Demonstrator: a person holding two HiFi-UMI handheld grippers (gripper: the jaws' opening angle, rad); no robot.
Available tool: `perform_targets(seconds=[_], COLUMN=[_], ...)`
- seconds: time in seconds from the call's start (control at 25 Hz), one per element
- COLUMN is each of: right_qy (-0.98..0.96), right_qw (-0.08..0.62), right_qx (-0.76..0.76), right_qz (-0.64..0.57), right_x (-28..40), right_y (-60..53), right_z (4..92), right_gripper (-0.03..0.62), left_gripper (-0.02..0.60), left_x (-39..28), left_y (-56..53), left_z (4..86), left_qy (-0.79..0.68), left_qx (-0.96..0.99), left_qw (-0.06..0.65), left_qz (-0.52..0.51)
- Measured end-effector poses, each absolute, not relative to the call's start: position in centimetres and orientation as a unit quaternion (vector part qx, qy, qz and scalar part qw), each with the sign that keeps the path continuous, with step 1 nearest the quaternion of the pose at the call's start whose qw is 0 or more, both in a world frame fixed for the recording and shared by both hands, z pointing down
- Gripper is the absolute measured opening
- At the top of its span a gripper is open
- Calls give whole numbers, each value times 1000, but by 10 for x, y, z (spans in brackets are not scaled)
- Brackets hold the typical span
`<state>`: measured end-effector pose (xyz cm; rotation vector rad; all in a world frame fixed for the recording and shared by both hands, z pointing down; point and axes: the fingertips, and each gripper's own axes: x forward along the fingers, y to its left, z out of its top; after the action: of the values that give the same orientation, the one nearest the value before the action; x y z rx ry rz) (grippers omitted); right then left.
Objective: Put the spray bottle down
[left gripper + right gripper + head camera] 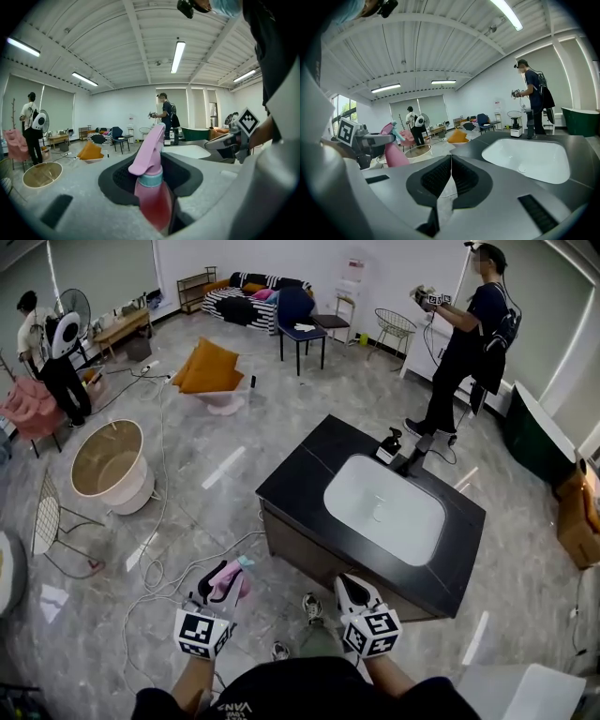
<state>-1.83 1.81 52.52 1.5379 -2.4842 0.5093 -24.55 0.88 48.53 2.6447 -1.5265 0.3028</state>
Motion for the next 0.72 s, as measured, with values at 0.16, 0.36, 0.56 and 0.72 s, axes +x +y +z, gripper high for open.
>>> perform_targets(seconds=[0.16, 0.36, 0.56, 0.72], right_qy=[-843, -852, -856, -858], right_qw=[89, 90, 93, 98], right_qx=[503, 487, 477, 472], right_qz=[170, 172, 174, 175], right_x=[-19, -16, -6, 6], right_y=[-16, -59, -96, -122], right_z=[527, 526, 529, 533], right_gripper=[3, 2, 2, 2], left_gripper=[146, 146, 146, 147], left_x=[-240, -225, -208, -190], left_y=[-28, -78, -128, -167], left_z=[483, 480, 479, 481], left_qy=[-504, -505, -506, -503], left_qx=[858, 858, 858, 861], left_qw=[29, 21, 14, 8], left_qz=[94, 90, 82, 76])
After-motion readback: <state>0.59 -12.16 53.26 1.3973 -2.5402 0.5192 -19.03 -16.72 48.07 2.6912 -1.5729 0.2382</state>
